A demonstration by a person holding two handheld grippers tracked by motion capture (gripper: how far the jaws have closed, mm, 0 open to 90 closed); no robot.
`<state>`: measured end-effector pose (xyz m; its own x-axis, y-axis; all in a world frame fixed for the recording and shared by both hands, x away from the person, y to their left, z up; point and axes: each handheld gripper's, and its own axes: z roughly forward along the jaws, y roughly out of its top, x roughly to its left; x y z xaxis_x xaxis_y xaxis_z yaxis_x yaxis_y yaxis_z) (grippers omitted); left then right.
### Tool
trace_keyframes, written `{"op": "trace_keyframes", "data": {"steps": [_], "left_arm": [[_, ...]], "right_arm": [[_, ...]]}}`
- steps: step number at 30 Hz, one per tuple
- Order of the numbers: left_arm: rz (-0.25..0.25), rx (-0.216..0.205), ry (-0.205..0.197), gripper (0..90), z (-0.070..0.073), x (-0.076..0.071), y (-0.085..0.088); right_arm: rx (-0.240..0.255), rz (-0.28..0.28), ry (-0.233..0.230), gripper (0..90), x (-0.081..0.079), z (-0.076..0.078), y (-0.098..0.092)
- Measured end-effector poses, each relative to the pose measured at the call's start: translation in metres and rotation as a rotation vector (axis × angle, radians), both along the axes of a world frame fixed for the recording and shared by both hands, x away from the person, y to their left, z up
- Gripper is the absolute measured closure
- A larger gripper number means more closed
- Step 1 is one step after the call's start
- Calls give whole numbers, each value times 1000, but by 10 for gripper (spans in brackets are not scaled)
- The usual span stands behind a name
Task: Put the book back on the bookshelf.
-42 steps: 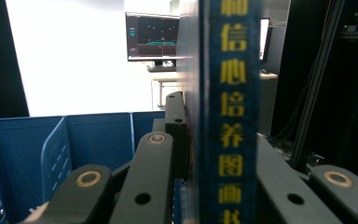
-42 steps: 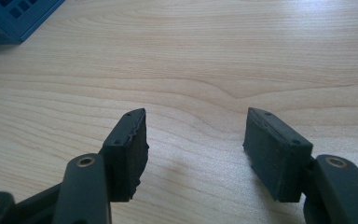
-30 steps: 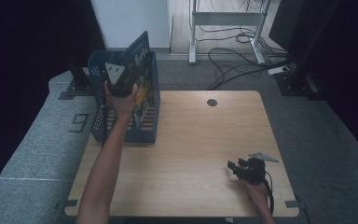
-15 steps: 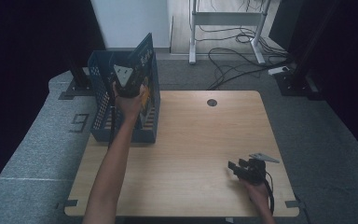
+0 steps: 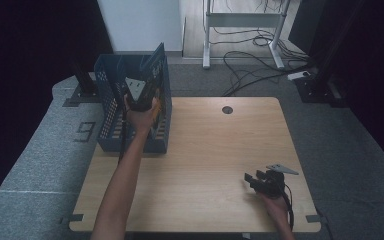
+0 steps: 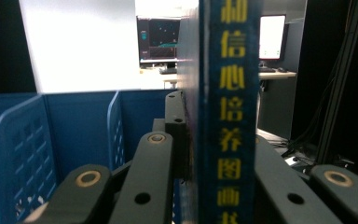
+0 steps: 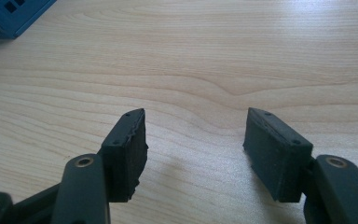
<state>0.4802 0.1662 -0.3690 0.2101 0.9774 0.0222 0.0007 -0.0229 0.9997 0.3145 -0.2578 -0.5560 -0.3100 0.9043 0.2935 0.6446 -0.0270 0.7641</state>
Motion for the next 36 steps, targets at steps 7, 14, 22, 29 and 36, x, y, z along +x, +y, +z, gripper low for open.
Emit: {"op": "trace_keyframes", "data": {"steps": [7, 14, 22, 29, 36], "left_arm": [[-7, -2, 18, 818, -14, -1, -3], [-24, 6, 40, 807, -27, -9, -3], [-62, 52, 44, 734, -30, -19, -5], [-93, 57, 69, 630, -27, -25, -6], [-125, 44, 117, 486, -27, -25, 0]], "right_arm": [[-8, -1, -1, 382, 0, 0, 1], [-70, 0, -12, 374, -2, 1, 7], [-77, 1, -12, 377, -3, 1, 8], [-65, 2, -11, 377, -3, 1, 6], [-46, 3, -8, 379, -2, 1, 4]]}}
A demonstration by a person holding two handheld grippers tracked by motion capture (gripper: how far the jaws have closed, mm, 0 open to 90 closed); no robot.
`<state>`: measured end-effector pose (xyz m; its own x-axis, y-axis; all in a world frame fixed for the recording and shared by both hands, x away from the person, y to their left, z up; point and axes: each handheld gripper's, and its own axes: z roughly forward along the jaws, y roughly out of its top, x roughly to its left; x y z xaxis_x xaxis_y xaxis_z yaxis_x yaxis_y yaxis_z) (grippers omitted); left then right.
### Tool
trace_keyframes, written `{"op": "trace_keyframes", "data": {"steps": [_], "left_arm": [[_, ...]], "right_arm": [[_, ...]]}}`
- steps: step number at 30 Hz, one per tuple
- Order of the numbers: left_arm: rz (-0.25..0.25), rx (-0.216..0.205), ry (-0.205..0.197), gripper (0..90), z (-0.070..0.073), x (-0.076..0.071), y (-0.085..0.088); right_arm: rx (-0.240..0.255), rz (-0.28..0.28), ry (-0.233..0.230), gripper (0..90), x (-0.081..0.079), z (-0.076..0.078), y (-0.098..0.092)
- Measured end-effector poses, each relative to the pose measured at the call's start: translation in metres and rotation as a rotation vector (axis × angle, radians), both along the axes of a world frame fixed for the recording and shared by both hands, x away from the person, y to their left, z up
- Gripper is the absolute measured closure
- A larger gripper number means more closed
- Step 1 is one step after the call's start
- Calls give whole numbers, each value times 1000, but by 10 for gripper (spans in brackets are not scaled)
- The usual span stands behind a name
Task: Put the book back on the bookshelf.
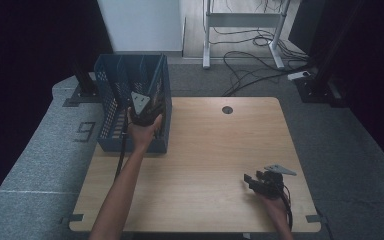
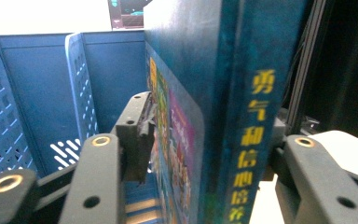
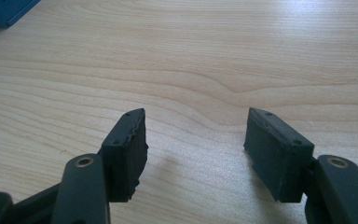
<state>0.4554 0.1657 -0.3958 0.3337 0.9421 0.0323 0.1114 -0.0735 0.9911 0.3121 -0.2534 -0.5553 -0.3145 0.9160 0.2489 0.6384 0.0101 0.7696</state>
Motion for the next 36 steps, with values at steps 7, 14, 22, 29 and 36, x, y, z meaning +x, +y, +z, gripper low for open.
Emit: {"op": "trace_keyframes", "data": {"steps": [7, 14, 22, 29, 36], "left_arm": [[-12, 26, 9, 531, -1, -2, -1], [-22, 48, 18, 489, -4, -1, -3], [-24, 42, 40, 398, -10, 0, 4], [-46, 38, 70, 367, -13, -4, 11], [-92, 52, 121, 349, -22, -14, 14]], "right_arm": [[-6, -1, -1, 380, 0, 0, 1], [-1, 1, 0, 380, 0, 0, 0], [0, 0, 0, 380, 0, 0, 0], [-3, -1, 0, 380, 0, 0, 0], [-10, -5, 0, 379, 0, 0, 1]]}}
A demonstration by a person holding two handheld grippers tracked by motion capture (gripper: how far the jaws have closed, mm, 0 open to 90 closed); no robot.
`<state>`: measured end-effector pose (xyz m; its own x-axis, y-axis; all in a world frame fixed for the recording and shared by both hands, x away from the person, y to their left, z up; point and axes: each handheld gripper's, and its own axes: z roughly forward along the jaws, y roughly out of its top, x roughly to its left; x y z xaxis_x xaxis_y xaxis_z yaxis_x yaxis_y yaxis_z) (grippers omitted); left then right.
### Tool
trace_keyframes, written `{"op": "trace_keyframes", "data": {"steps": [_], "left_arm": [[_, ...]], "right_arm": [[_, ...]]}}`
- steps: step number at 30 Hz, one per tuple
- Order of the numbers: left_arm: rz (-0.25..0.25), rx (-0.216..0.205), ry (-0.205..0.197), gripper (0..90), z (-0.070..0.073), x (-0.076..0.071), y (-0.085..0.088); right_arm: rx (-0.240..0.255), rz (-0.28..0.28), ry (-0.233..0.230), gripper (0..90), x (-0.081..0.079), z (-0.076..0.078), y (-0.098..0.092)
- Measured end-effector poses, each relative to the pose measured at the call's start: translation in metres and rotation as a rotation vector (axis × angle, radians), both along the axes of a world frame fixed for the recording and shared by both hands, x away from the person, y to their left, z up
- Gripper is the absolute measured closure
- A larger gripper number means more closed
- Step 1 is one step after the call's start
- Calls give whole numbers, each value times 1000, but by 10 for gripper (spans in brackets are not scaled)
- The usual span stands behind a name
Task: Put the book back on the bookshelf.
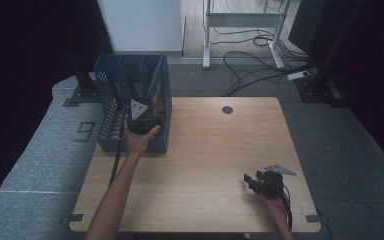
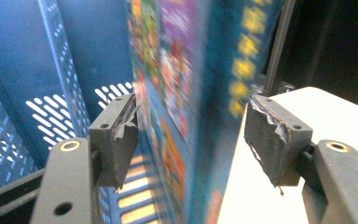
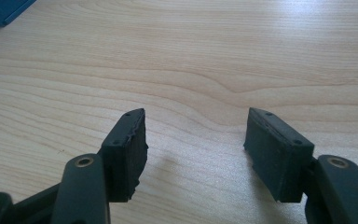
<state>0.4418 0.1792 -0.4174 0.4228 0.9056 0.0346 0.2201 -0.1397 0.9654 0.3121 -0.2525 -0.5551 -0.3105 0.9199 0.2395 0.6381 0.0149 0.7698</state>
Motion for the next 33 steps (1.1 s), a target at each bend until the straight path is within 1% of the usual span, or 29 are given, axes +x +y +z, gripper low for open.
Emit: {"op": "trace_keyframes", "data": {"steps": [1, 2, 3, 6, 9, 12, 13, 14, 15, 16, 21, 25, 28, 29, 31, 33], "left_arm": [[-7, -2, 3, 349, -1, -3, 0], [-22, -8, 14, 340, -4, -9, 2], [-22, -8, 14, 335, -4, -9, 2], [-35, -13, 28, 332, -10, -17, 8], [-50, -36, 53, 333, -16, -25, 16], [-54, -47, 65, 333, -21, -30, 22], [-51, -49, 64, 338, -24, -35, 25], [-51, -49, 64, 341, -24, -35, 25], [-57, -54, 72, 340, -27, -40, 27], [-57, -54, 72, 340, -27, -40, 27], [-69, -46, 89, 337, -32, -51, 30], [-95, -15, 104, 333, -35, -62, 29], [-116, 26, 107, 331, -37, -70, 26], [-124, 32, 109, 331, -38, -73, 26], [-140, 34, 118, 328, -38, -79, 26], [-144, 25, 117, 331, -40, -85, 27]], "right_arm": [[0, 0, 0, 379, 0, 0, 0], [0, -2, -1, 378, 0, 0, 0], [0, -2, -1, 378, 0, 0, 0], [0, -4, 0, 378, 0, 0, 0], [4, -2, 1, 378, 0, 0, 0], [10, -3, 3, 378, 0, 0, -1], [11, -4, 3, 378, 1, 0, -1], [11, -4, 3, 378, 1, 0, -1], [11, -5, 3, 379, 1, 0, -1], [11, -5, 3, 379, 1, 0, -1], [6, -5, 3, 378, 1, 0, -1], [11, -5, 4, 377, 1, 0, -1], [15, -5, 3, 377, 2, 0, -2], [15, -5, 3, 377, 2, 0, -2], [19, -4, 4, 378, 2, 0, -2], [20, -4, 4, 378, 2, 0, -2]]}}
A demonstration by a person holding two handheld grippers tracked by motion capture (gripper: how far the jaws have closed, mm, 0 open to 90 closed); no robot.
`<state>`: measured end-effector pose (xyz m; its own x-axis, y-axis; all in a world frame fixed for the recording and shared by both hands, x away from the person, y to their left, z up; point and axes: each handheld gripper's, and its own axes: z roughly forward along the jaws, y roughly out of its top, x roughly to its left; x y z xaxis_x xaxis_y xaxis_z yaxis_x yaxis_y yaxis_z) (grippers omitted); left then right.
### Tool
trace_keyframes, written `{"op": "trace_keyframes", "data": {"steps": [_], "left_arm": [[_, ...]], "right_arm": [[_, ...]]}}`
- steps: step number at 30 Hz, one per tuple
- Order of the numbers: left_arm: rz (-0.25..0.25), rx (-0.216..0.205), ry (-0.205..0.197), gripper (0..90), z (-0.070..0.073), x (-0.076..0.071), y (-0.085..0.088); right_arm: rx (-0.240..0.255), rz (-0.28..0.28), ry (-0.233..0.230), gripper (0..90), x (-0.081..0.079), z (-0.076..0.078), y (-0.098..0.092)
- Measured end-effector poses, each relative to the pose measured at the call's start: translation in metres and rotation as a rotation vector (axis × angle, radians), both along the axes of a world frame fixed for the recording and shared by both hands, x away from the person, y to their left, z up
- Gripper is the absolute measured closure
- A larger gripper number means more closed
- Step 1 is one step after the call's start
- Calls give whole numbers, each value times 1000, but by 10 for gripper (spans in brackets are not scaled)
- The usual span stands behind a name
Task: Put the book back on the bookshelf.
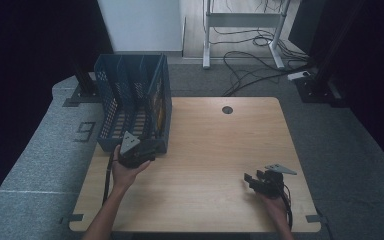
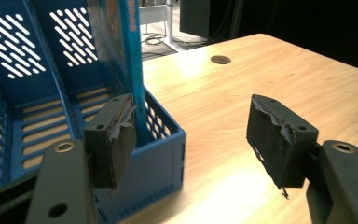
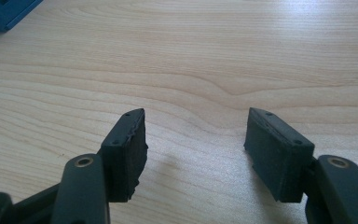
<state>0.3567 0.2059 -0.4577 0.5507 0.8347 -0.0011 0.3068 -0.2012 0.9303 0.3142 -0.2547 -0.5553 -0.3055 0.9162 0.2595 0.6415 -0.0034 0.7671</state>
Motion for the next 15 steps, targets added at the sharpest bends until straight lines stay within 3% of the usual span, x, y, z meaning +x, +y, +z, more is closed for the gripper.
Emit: {"op": "trace_keyframes", "data": {"steps": [4, 9, 11, 15], "left_arm": [[-11, -29, 31, 331, -8, -18, 4], [-25, -28, 53, 331, -16, -32, 6], [-50, -34, 92, 331, -25, -40, 7], [-68, -35, 129, 331, -35, -44, 8]], "right_arm": [[2, 4, -2, 379, 1, 0, -1], [11, 1, 2, 380, 2, 0, -2], [-1, 2, -2, 378, 2, 0, -1], [-13, 3, -2, 376, 2, 0, 0]]}}
